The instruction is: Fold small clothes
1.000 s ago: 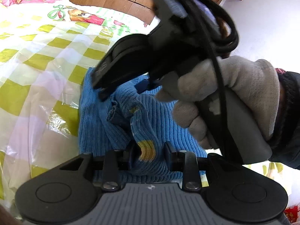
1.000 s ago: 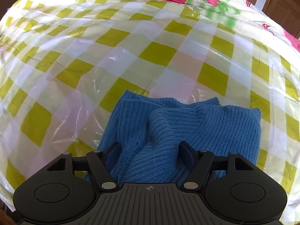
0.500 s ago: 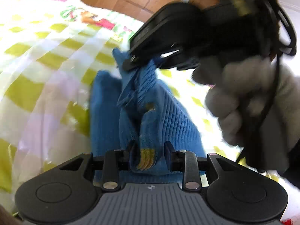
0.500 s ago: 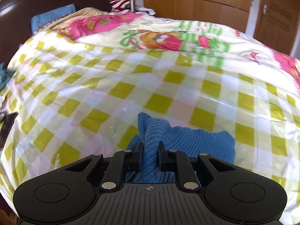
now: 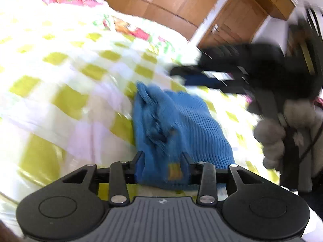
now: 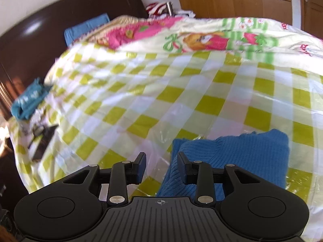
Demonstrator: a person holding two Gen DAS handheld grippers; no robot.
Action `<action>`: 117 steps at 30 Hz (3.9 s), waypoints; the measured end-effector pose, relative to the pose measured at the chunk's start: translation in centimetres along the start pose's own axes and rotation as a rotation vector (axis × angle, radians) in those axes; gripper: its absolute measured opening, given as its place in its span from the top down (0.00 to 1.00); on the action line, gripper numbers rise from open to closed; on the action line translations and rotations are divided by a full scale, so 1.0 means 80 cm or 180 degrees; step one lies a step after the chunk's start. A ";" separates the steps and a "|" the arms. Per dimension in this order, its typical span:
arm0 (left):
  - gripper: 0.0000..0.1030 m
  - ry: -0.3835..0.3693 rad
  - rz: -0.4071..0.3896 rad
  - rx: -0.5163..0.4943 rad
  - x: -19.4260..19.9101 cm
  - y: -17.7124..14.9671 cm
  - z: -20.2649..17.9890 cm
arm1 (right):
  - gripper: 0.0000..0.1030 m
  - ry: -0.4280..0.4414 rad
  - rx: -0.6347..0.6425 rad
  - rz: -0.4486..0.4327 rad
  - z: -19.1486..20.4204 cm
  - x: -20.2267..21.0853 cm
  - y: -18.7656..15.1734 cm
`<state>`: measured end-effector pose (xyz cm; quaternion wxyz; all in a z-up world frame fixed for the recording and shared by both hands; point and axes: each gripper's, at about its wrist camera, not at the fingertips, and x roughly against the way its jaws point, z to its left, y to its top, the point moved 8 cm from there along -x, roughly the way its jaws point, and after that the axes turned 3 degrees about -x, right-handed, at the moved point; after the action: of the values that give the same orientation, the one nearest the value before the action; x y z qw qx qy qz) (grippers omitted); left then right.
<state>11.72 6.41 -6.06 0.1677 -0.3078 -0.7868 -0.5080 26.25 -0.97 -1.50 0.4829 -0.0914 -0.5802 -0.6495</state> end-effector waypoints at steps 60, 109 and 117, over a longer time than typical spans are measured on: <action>0.13 0.0825 0.0204 -0.0437 -0.102 0.015 0.009 | 0.44 0.0164 -0.1139 -0.0107 -0.163 0.047 -0.139; 0.17 -0.0156 0.0229 -0.0739 -0.153 -0.017 -0.096 | 0.91 -0.0758 -0.0721 0.0082 -0.166 -0.001 -0.052; 0.20 -0.0079 0.0276 -0.0859 -0.156 -0.023 -0.092 | 0.90 -0.0729 -0.0331 0.0086 -0.123 -0.017 -0.049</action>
<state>19.55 -4.72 -11.34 0.1369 -0.3675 -0.6994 -0.5976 28.43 -9.10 -8.04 0.4168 -0.1977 -0.5958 -0.6574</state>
